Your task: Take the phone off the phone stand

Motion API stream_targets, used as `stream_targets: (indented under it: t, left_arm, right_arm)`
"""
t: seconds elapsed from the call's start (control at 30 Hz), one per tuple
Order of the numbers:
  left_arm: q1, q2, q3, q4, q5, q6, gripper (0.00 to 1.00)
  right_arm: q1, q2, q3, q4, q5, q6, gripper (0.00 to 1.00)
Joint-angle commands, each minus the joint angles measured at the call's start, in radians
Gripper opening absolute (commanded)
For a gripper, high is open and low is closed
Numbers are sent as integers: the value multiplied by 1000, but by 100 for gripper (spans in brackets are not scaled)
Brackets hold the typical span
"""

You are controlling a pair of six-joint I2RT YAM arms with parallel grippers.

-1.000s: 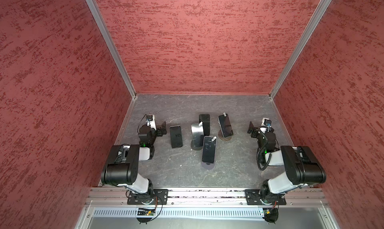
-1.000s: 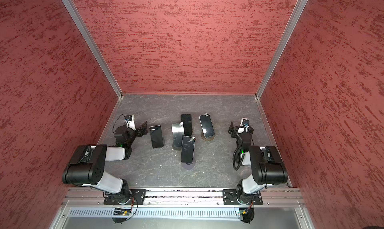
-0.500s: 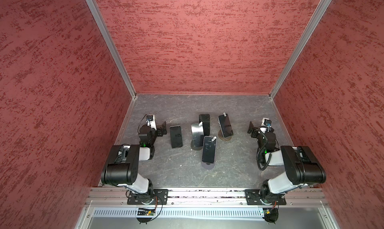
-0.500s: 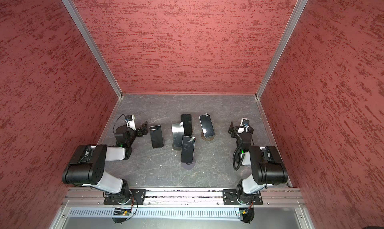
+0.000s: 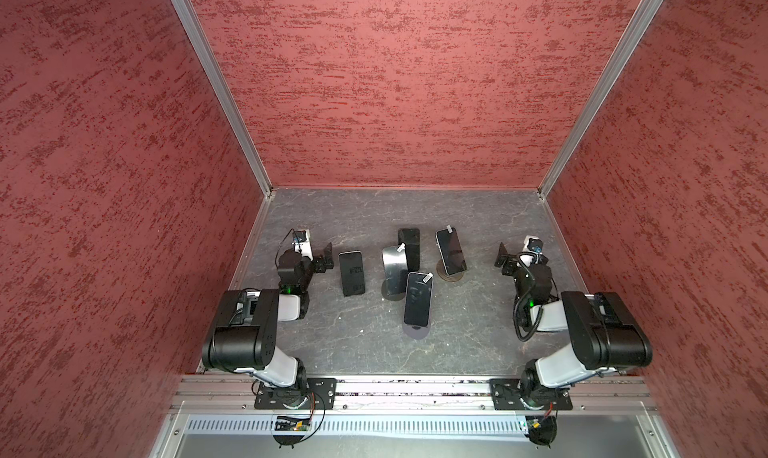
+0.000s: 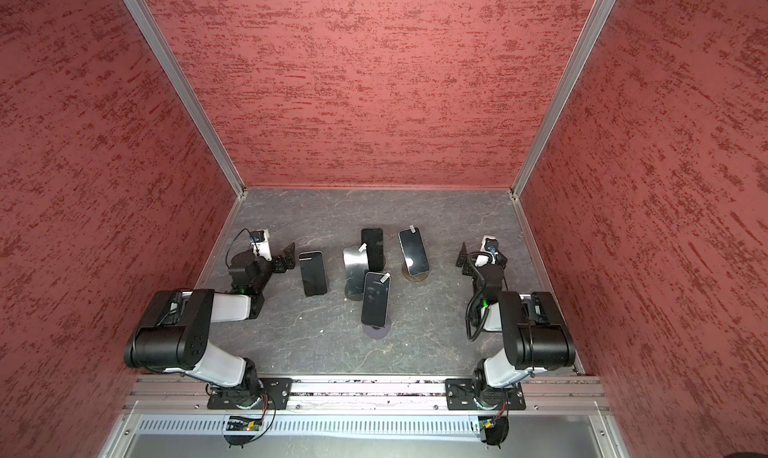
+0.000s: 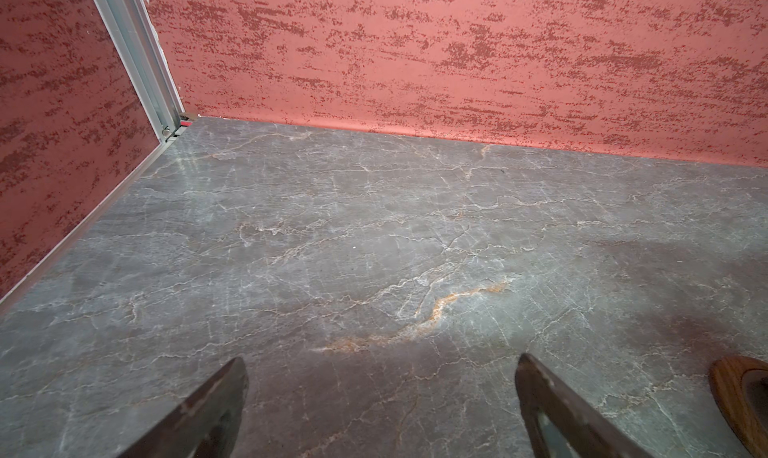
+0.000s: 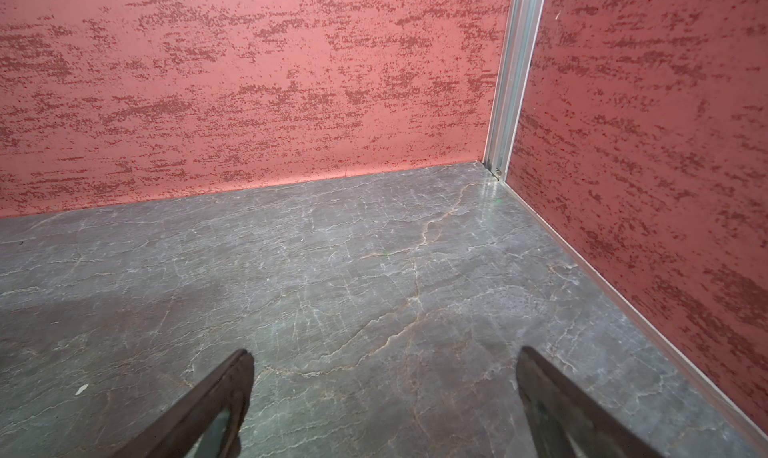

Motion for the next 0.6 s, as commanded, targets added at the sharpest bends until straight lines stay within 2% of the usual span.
stream_targets:
  t: [0.0, 0.4, 0.57]
  left_arm:
    - [2, 1, 14, -8, 6, 12, 99]
    - [0, -5, 13, -4, 1, 13, 100]
    - [-4, -136, 6, -115, -145, -31, 100]
  right_arm:
    - [-3, -1, 15, 1, 18, 8, 99]
    - [-3, -2, 14, 2, 15, 8, 99]
    - [-2, -36, -39, 71, 82, 31, 99]
